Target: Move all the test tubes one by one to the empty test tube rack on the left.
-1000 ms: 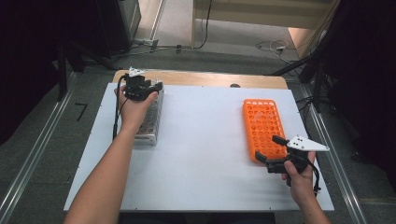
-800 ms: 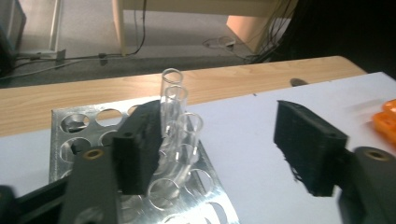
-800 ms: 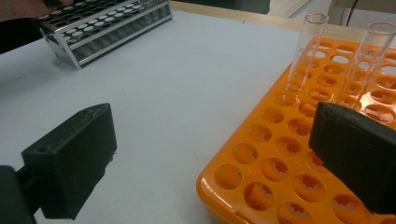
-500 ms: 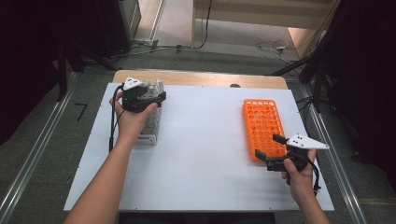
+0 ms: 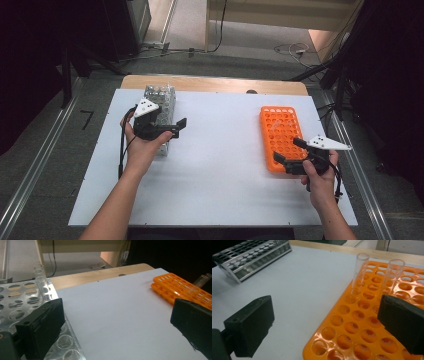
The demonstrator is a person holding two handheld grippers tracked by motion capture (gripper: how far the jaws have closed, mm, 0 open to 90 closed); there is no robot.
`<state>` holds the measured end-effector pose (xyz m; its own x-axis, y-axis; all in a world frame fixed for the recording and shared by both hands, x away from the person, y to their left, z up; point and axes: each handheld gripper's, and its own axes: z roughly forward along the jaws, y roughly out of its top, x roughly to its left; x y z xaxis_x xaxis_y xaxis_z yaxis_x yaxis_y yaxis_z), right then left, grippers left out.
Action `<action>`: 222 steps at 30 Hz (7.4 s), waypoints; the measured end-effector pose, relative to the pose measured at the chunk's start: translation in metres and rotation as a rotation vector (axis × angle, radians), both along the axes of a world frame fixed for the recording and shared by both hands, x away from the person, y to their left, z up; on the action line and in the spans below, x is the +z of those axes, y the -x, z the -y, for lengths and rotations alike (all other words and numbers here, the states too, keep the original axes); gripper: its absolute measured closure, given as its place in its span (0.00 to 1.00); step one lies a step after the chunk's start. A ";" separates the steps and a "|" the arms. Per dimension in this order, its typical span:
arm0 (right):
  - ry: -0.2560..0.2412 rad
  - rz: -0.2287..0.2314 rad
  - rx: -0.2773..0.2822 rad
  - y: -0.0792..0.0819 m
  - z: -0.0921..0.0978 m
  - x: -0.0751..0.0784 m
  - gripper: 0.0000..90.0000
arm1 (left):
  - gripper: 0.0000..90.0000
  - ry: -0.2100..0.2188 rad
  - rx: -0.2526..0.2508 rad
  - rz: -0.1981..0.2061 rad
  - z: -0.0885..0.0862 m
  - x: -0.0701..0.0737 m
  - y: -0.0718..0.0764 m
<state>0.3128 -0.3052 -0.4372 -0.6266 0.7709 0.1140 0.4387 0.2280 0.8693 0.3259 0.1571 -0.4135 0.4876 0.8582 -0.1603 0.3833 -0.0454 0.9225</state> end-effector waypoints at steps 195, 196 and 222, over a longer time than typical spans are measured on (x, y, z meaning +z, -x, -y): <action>0.123 -0.033 0.431 0.050 -0.163 0.013 0.82 | 0.81 -0.021 -0.414 0.083 0.102 -0.002 0.092; 0.126 -0.032 0.432 0.050 -0.163 0.013 0.82 | 0.81 -0.028 -0.412 0.089 0.102 -0.002 0.092; 0.035 -0.043 0.461 0.043 -0.146 0.015 0.09 | 0.83 0.019 -0.361 0.074 0.090 -0.001 0.083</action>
<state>0.2700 -0.1593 -0.4221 -0.8999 0.4173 0.1264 0.3205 0.4367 0.8406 0.2428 0.0666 -0.4143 0.7693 0.6261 -0.1277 0.2782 -0.1483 0.9490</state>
